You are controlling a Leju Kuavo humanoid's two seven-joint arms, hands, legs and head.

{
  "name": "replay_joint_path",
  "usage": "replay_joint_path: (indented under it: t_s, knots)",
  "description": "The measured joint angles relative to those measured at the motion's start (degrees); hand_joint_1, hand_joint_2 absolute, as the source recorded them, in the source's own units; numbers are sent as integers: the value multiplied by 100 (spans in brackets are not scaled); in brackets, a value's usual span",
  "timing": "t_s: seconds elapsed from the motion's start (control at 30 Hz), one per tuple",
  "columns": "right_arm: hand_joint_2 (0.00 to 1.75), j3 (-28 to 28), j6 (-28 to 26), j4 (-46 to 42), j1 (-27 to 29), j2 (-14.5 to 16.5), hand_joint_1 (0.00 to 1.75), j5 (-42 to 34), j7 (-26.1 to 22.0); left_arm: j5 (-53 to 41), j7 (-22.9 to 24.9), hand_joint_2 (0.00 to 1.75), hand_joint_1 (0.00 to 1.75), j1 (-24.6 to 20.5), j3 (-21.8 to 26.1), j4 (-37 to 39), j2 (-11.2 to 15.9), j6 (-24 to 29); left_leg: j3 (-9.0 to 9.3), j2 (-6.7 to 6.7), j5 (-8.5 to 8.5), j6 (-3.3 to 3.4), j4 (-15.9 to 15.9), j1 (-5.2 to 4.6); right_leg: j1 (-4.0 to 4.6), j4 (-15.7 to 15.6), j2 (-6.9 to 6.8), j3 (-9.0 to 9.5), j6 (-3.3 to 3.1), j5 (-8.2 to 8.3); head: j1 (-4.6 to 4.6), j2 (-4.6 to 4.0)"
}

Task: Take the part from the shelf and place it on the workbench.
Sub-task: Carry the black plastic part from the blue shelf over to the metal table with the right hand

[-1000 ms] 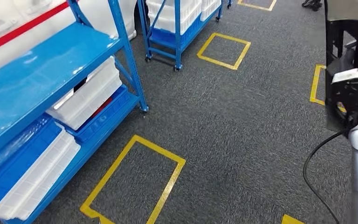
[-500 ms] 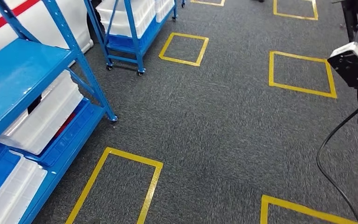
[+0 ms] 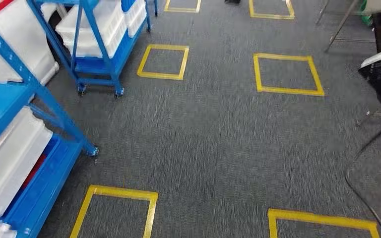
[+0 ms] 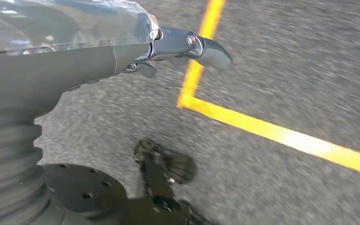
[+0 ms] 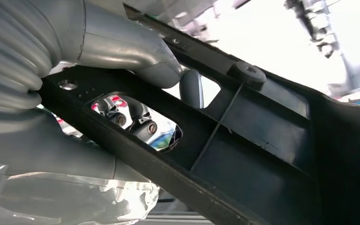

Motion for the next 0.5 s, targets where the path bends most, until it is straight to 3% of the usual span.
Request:
replay_joint_path:
  t_s: [0.07, 0.13, 0.2, 0.27, 0.3, 0.33, 0.37, 0.4, 0.43, 0.5]
  knots:
    - [175, -70, 16, -79, 127, -129, 175, -27, 50, -42, 34, 175, 0, -15, -4, 3, 9, -107, 15, 83, -20, -72, 29, -18, 48, -10, 63, -12, -100, -26, 9, 2]
    - [175, -221, 25, -224, 305, -308, 175, -60, 108, -94, 73, 175, 0, -15, -15, 2, 59, -282, -127, -37, 103, -113, 362, 4, 13, -51, 197, 66, -141, -107, 0, 2]
    - [175, -377, 60, -347, 466, -431, 175, -80, 140, -111, 97, 175, 0, 15, -27, 1, 143, -450, -584, -292, 76, -162, 1107, 54, -22, -104, 342, 170, -172, -172, -5, 1]
    - [175, -449, 107, -409, 586, -462, 175, -58, 150, -113, 111, 175, 0, 59, -32, 1, 215, -522, -1130, -421, -275, -209, 1757, 101, -41, -122, 527, 246, -176, -234, -8, 1]
    - [175, -462, 124, -426, 633, -463, 175, -27, 166, -110, 113, 175, 0, 75, -32, 1, 248, -535, -1331, -434, -431, -220, 1874, 116, -50, -120, 626, 279, -167, -262, -7, 1]
    - [175, -474, 134, -438, 666, -463, 175, 14, 190, -107, 110, 175, 0, 82, -32, 1, 277, -545, -1464, -441, -441, -220, 1823, 123, -63, -114, 724, 314, -153, -289, -7, 1]
    - [175, -487, 140, -444, 684, -463, 175, 57, 220, -104, 100, 175, 0, 83, -32, 1, 304, -556, -1517, -461, -270, -213, 1613, 127, -77, -107, 814, 349, -137, -312, -7, 1]
    - [175, -497, 141, -445, 687, -463, 175, 105, 255, -102, 87, 175, 0, 81, -32, 1, 332, -566, -1498, -530, 53, -200, 1270, 127, -95, -102, 897, 379, -121, -330, -6, 1]
    - [175, -504, 141, -442, 682, -459, 175, 156, 288, -102, 72, 175, 0, 78, -32, 1, 354, -576, -1454, -676, 388, -180, 900, 127, -115, -96, 975, 401, -100, -339, -6, 1]
    - [175, -508, 140, -431, 667, -445, 175, 262, 357, -101, 52, 175, 0, 64, -33, 1, 392, -593, -1376, -933, 725, -111, 424, 102, -165, -106, 1121, 406, -29, -329, -6, 1]
